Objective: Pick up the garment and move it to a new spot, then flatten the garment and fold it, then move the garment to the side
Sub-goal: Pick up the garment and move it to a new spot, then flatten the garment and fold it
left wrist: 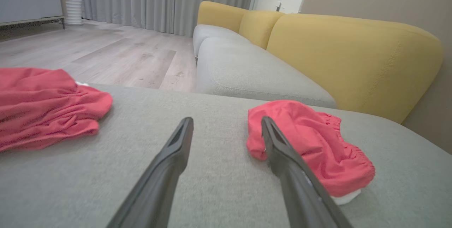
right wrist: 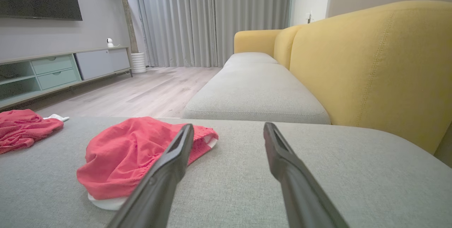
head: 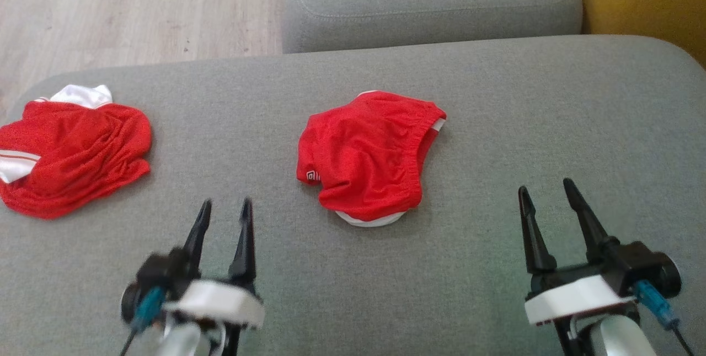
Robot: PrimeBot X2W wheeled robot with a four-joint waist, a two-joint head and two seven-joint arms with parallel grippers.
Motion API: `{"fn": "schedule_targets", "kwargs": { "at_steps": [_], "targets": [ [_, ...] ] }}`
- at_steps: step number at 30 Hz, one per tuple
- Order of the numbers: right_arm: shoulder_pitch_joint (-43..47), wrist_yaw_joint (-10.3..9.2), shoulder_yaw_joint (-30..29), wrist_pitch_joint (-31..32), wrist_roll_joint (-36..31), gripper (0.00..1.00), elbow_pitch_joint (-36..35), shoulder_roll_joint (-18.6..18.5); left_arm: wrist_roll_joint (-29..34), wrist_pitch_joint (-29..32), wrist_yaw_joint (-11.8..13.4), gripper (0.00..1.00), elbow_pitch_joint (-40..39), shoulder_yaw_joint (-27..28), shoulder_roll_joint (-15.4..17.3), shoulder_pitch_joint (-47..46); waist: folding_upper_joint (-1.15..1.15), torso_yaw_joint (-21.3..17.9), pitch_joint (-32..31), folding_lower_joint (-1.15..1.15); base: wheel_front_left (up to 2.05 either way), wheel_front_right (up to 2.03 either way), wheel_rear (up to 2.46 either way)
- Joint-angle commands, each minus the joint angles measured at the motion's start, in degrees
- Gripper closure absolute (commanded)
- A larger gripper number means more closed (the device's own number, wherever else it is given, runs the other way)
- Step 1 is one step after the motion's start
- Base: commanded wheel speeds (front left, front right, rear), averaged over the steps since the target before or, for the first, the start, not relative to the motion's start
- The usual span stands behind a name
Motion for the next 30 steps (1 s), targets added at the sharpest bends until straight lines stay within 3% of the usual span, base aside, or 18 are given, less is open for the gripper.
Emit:
{"fn": "schedule_targets", "kwargs": {
  "at_steps": [1,7,13,30],
  "targets": [
    [-0.99,-0.04,1.47,-0.36,0.14,0.00,-1.64,-0.22,0.74,-0.55,0.37,0.00,-2.52,2.47,1.00,-1.51,0.00,0.15,-0.17,0.01,0.00,0.00,0.00],
    [1.05,-0.04,1.30,-0.36,0.77,0.00,-1.17,-0.22,1.99,-0.55,2.49,0.00,-9.84,5.77,1.04,8.17,0.00,0.63,-1.02,0.01,0.00,0.00,0.00],
    [2.19,-0.04,1.32,-0.36,1.60,0.00,-0.31,-0.22,3.49,-0.55,3.01,0.00,-12.75,7.50,0.12,11.91,0.00,1.18,-1.27,0.01,0.00,0.00,0.00],
    [1.83,-0.04,1.38,-0.36,1.94,0.00,2.51,-0.22,5.81,-0.55,1.43,0.00,-11.03,8.78,-1.45,12.52,0.00,1.50,-0.71,0.01,0.00,0.00,0.00]
  ]
}}
